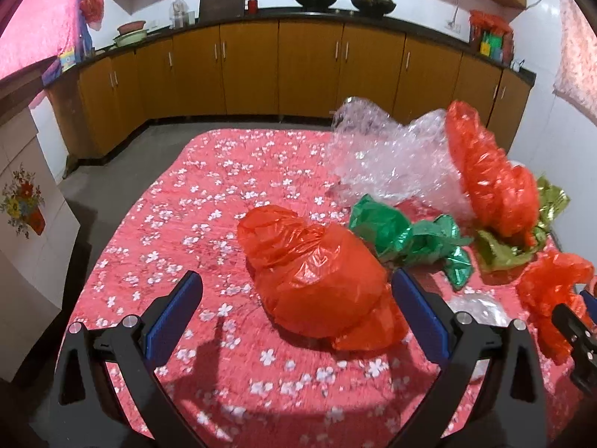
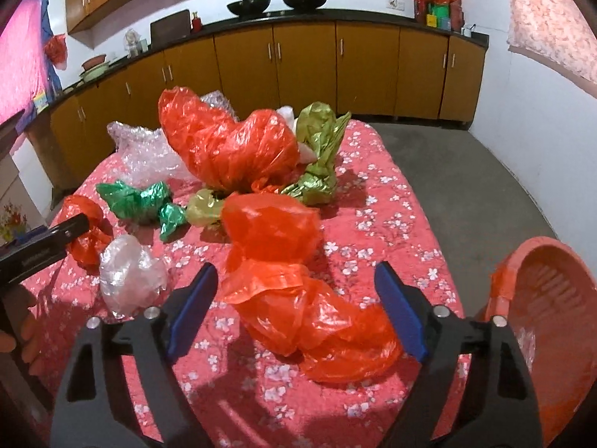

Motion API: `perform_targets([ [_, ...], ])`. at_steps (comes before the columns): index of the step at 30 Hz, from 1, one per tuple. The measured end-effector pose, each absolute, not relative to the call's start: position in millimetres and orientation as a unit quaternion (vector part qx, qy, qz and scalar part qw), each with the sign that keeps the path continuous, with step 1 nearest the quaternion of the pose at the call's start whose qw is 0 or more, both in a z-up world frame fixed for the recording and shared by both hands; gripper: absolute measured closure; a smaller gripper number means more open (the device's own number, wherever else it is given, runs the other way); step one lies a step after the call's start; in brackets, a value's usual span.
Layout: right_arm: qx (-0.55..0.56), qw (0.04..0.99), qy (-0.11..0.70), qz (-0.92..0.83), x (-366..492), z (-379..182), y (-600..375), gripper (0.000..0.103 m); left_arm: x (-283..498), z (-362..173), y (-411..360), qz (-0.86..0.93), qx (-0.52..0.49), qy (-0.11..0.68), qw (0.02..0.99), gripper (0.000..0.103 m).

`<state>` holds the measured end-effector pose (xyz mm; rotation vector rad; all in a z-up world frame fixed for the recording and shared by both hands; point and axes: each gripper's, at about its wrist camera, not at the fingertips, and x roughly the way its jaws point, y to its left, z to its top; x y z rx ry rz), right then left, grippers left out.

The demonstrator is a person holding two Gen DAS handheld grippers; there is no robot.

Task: Collect trash
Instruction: 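Grasp an orange-red bag with each tool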

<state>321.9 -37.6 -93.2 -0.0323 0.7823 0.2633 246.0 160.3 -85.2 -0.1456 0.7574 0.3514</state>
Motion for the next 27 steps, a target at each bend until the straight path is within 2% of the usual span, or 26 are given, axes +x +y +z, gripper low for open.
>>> perform_targets([
  [5,-0.023,0.909,0.396,0.130,329,-98,-34,0.033,257,-89,158,0.162,-0.059,0.386,0.906,0.018],
  [10,-0.027,0.906,0.402,0.128,331,-101,-31,0.036,266,-94,159,0.151,-0.062,0.405,0.900,0.018],
  [15,-0.031,0.905,0.404,0.130,331,-102,-28,0.044,270,-99,165,0.147,-0.087,0.412,0.895,0.019],
  [17,-0.033,0.904,0.406,0.133,331,-102,-28,0.049,271,-99,165,0.143,-0.085,0.412,0.896,0.030],
  [20,-0.037,0.901,0.410,0.134,330,-103,-27,0.057,272,-99,163,0.142,-0.078,0.411,0.897,0.037],
  [27,-0.031,0.903,0.407,0.131,321,-97,-32,0.060,259,-91,171,0.141,-0.088,0.401,0.901,0.040],
])
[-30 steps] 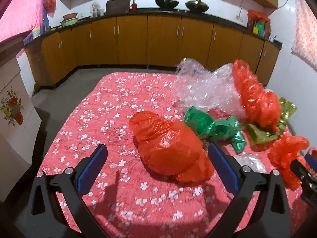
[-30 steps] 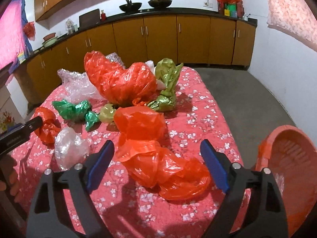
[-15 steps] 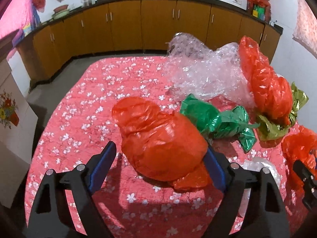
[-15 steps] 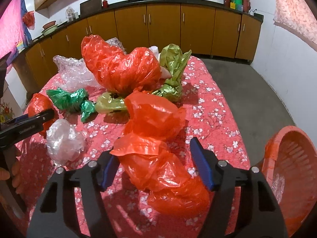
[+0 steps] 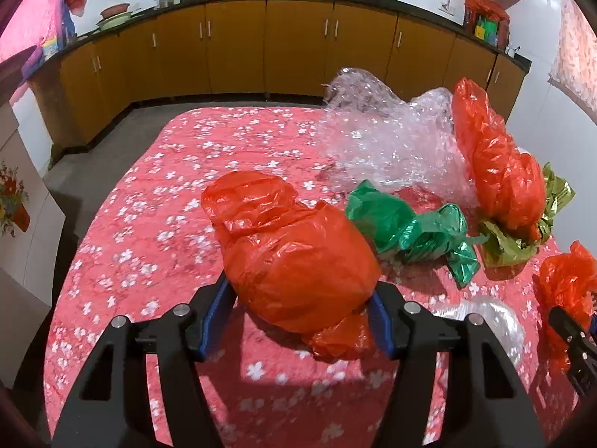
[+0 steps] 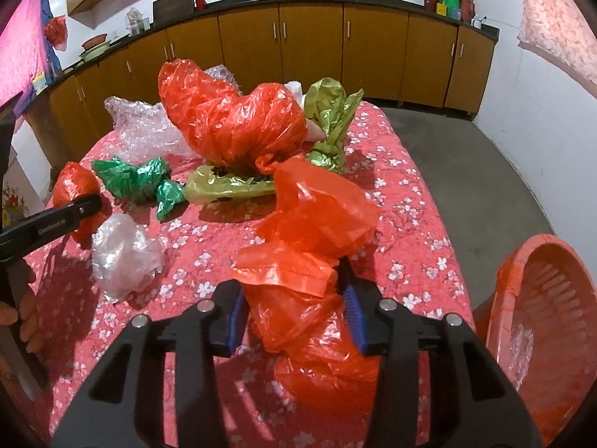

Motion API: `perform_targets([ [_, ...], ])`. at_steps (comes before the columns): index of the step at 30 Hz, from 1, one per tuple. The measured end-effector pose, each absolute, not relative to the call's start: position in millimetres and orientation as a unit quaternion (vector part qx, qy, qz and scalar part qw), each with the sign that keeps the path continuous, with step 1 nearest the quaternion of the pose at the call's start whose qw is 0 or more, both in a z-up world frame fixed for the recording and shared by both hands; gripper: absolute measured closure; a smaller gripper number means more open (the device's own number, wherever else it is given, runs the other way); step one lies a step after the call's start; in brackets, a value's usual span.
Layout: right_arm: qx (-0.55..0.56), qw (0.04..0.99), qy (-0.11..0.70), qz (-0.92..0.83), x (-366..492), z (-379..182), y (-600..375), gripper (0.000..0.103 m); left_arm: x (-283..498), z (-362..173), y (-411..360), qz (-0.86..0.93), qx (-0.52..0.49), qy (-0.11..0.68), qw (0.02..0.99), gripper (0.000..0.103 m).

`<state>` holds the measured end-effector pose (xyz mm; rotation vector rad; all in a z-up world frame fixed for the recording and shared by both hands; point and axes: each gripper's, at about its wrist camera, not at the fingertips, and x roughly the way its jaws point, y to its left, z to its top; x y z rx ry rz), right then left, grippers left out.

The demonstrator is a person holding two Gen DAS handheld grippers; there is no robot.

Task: Collect trash
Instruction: 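Grasp an orange-red bag with each tool, then lift both held orange-red bags and carry them over the orange basket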

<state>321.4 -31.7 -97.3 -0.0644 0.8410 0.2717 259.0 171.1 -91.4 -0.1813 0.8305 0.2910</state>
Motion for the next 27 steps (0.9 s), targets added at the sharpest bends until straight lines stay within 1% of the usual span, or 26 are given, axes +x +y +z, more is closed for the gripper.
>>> perform_targets([
  [8,-0.029,0.911,0.390,0.130,298,-75,-41,0.060,226,-65,165,0.125,-0.082,0.377,0.914,0.040],
  [18,-0.027,0.925,0.358,0.124,255,-38,-60,0.060,171,-21,127,0.076,-0.052,0.330,0.939,0.040],
  [27,-0.019,0.938,0.332,0.103,224,-11,-90,0.060,147,2,85,0.040,-0.021,0.305,0.951,0.040],
])
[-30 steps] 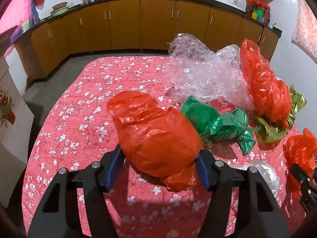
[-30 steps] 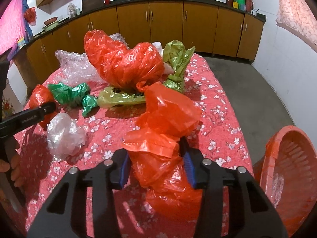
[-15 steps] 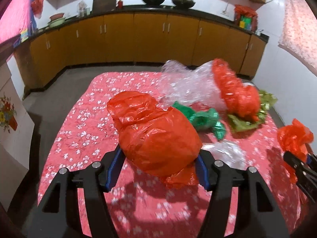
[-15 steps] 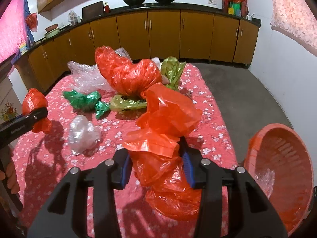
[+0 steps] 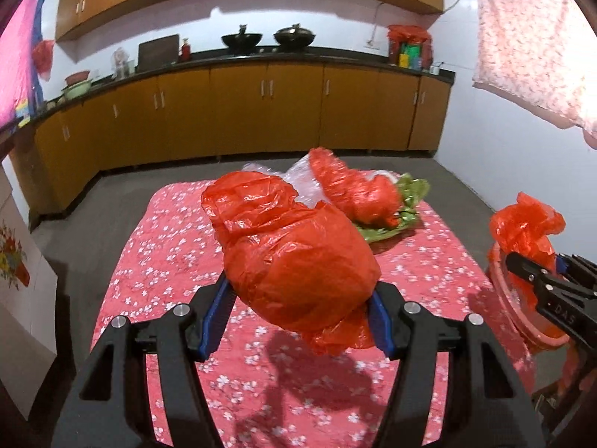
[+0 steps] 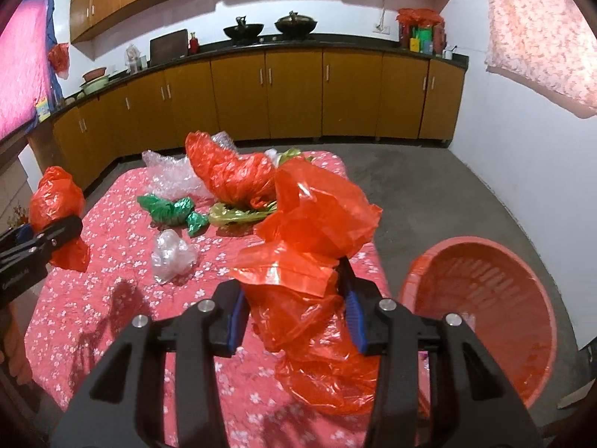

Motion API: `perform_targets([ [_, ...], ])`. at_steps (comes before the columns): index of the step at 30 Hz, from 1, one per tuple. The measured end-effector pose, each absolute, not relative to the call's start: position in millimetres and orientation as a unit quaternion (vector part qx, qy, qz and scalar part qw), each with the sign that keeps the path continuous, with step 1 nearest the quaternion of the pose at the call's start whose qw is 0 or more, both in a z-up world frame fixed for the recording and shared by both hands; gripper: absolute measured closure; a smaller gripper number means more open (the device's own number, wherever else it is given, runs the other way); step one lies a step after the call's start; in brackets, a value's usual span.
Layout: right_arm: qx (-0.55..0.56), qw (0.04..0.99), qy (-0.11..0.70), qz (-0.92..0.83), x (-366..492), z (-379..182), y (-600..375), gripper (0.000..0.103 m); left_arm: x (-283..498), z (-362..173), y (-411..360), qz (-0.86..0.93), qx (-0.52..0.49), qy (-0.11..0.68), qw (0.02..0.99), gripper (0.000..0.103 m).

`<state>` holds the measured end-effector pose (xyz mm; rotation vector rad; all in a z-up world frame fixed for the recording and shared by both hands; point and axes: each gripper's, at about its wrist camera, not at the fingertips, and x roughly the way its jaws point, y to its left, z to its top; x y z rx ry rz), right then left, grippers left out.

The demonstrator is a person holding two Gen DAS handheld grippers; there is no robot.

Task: Collect trash
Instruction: 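Lift both held orange-red bags and carry them over the orange basket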

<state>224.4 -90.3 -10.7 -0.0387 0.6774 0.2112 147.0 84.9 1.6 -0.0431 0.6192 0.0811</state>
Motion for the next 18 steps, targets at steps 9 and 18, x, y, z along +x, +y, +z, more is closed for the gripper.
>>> perform_targets([
  [9,-0.012,0.945,0.319,0.077,205,1,-125,0.060,138,10,52,0.012,-0.004,0.294,0.956,0.040],
  [18,-0.005,0.948,0.313,0.053,189,4,-155,0.060,134,13,23,-0.016,0.013,0.286,0.958,0.040],
])
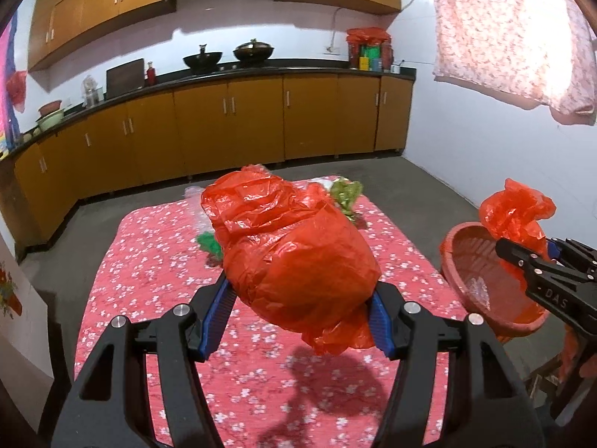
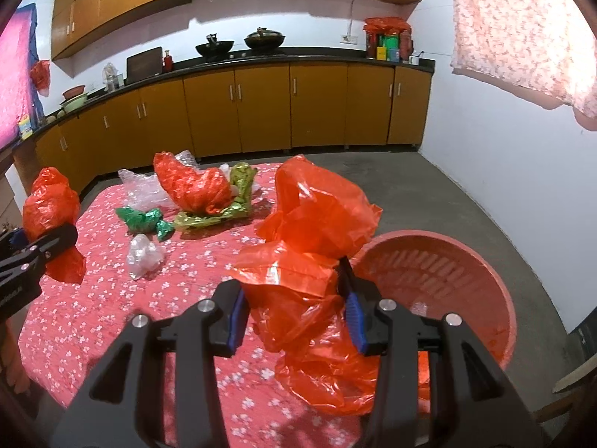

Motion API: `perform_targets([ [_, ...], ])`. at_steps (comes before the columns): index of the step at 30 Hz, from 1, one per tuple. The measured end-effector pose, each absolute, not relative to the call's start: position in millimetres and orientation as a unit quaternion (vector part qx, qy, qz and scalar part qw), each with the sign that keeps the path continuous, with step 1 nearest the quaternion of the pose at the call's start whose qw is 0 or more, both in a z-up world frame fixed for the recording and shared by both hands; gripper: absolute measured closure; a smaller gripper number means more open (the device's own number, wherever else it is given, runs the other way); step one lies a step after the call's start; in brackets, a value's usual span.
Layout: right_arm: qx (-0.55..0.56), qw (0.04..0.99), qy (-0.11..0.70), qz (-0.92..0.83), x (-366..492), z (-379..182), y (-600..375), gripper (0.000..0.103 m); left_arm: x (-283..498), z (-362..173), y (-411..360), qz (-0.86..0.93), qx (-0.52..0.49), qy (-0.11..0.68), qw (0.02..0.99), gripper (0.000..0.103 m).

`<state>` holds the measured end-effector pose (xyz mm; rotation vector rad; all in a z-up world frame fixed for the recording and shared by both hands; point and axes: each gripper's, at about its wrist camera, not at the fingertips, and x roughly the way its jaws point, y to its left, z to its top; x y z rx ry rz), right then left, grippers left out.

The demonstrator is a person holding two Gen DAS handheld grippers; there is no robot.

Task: Collect trash
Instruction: 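Lift both held orange-red bags and carry them over the orange basket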

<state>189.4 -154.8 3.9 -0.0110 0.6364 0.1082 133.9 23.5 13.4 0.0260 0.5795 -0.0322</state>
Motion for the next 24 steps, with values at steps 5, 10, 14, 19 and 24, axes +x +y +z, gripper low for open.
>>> perform_targets([
  [5,0.002,0.950,0.311,0.037,184,5,-173,0.060,131,12,7,-0.033,0.020,0.285,0.958,0.040],
  [10,0.010,0.951,0.308,0.021,178,5,-192,0.060,129,13,-12,-0.051,0.030,0.283,0.957,0.040],
  [14,0.015,0.951,0.309,0.010,174,3,-206,0.060,129,13,-26,-0.064,0.036,0.282,0.957,0.040],
  [19,0.021,0.950,0.310,-0.006,170,-1,-225,0.060,128,9,-44,-0.081,0.043,0.284,0.954,0.040],
  [24,0.029,0.949,0.313,-0.021,167,-5,-243,0.060,129,5,-61,-0.097,0.048,0.289,0.951,0.040],
])
